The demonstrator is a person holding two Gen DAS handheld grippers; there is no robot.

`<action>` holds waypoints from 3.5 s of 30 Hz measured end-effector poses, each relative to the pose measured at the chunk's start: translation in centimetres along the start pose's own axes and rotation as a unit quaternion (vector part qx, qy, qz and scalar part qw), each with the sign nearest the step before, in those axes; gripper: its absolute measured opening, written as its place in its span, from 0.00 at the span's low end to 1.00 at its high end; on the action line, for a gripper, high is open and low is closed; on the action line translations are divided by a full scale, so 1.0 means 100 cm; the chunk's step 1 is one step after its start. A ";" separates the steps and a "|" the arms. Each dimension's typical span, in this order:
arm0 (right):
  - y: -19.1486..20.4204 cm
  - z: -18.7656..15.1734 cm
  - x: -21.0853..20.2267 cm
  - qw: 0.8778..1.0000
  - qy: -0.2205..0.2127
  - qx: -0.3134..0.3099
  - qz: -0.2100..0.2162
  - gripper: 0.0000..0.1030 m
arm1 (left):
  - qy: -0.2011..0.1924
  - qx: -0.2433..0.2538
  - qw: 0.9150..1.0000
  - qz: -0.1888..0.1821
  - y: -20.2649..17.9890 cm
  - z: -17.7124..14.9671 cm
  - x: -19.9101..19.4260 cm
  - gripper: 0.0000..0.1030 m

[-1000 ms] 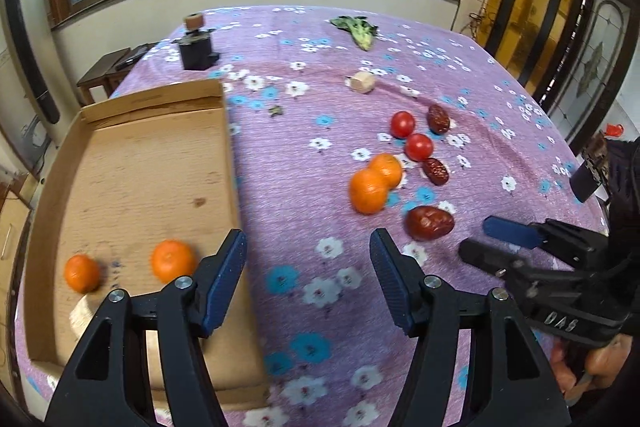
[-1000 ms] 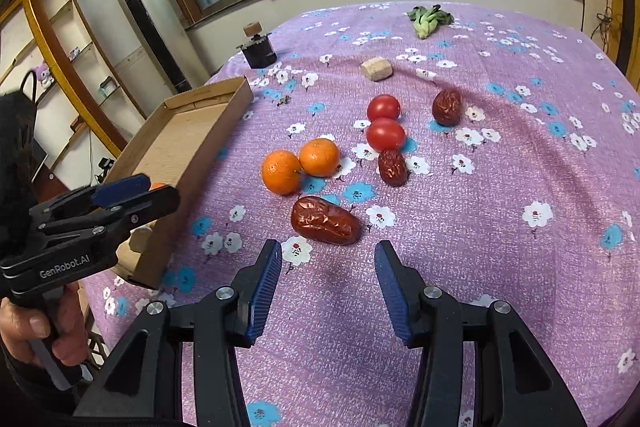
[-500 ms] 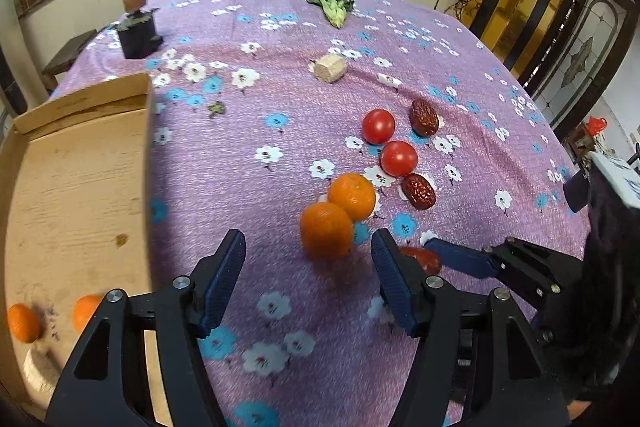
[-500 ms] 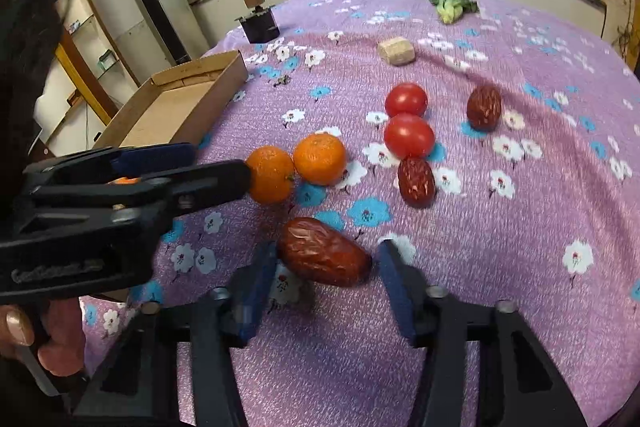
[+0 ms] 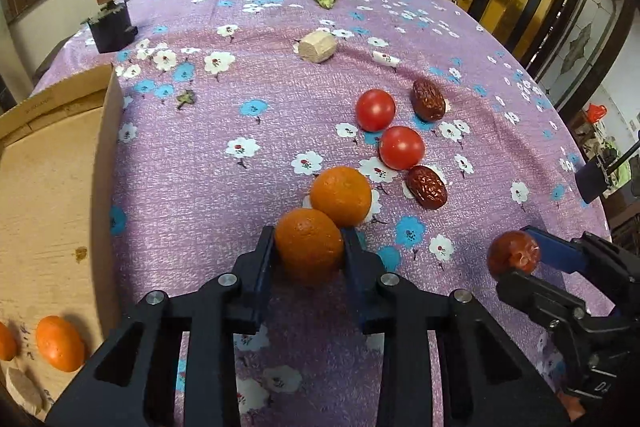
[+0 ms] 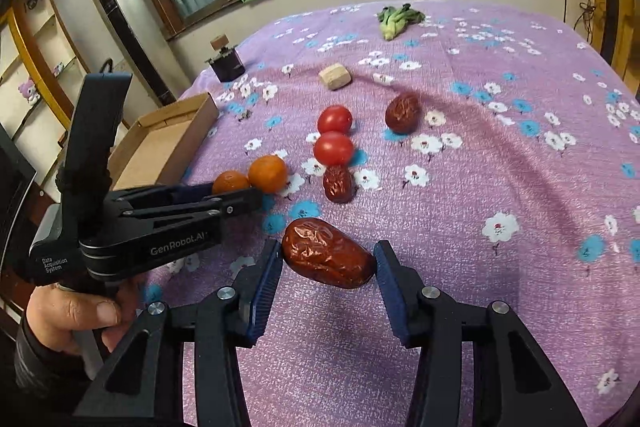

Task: Organize fruits
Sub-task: 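Carry the red date and the tangerine over the cardboard tray, then open the left gripper to drop the tangerine while the right gripper releases the date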

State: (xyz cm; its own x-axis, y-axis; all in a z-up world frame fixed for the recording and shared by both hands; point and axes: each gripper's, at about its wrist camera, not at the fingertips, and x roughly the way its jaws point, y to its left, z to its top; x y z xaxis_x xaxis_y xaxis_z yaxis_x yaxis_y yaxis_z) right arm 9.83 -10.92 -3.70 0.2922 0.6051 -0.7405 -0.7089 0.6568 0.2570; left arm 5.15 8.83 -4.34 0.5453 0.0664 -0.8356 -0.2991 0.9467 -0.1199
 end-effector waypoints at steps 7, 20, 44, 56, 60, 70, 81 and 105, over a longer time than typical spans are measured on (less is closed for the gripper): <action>0.018 0.003 -0.011 1.000 -0.012 -0.016 0.009 0.47 | -0.028 -0.012 1.000 0.005 0.008 -0.008 -0.027 0.28; 0.064 0.005 -0.014 0.998 -0.016 -0.054 0.026 0.47 | -0.063 -0.044 0.996 0.038 0.047 -0.032 -0.071 0.28; 0.128 0.009 0.001 0.993 -0.002 -0.107 0.049 0.47 | -0.083 -0.083 0.991 0.067 0.100 -0.056 -0.104 0.28; 0.159 0.014 0.017 0.989 0.006 -0.133 0.069 0.47 | -0.085 -0.101 0.988 0.085 0.126 -0.063 -0.115 0.28; 0.166 0.016 0.021 0.988 0.010 -0.138 0.075 0.47 | -0.084 -0.107 0.986 0.094 0.136 -0.065 -0.116 0.28; 0.189 0.023 0.041 0.984 0.019 -0.151 0.090 0.47 | -0.079 -0.125 0.983 0.113 0.166 -0.066 -0.117 0.28; 0.219 0.045 0.089 0.980 0.040 -0.166 0.102 0.47 | -0.062 -0.145 0.981 0.116 0.196 -0.059 -0.102 0.28; 0.234 0.051 0.143 0.974 0.091 -0.181 0.105 0.48 | -0.013 -0.155 0.976 0.151 0.208 -0.056 -0.082 0.58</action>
State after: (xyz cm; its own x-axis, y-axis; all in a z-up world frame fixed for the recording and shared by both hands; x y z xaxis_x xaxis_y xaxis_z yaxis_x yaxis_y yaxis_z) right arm 0.70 15.44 -5.13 0.0213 0.5973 -0.8017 -0.9300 0.3061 0.2034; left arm -9.92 26.21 -2.93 0.4147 0.3398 -0.8442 -0.6699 0.7419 -0.0305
